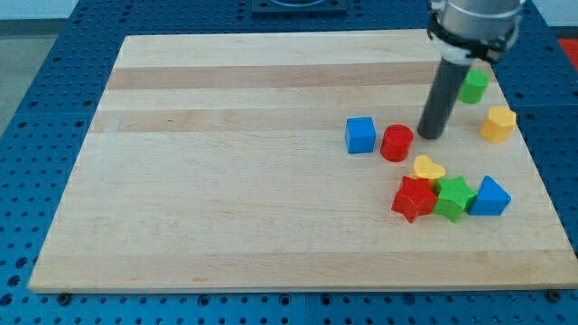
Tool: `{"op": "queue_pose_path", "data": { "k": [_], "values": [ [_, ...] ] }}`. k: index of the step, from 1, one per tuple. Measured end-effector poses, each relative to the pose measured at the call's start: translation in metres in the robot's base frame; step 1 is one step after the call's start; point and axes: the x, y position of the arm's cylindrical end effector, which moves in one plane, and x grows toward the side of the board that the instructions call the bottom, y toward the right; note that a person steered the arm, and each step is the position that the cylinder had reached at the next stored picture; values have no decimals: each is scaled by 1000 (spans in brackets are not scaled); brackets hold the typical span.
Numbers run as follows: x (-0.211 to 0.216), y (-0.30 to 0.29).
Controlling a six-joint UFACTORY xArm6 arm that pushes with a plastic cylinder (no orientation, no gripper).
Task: Push the blue cube along with red circle towards yellow hexagon
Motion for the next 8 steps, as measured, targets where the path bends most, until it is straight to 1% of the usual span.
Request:
{"op": "queue_pose_path", "data": {
  "k": [1,2,3,4,5,6,7,8],
  "values": [
    [-26,-31],
    [-9,-100],
    [9,-127],
    [9,-127],
    [9,-79],
    [14,-11],
    [37,34],
    [52,38]
  ]
}}
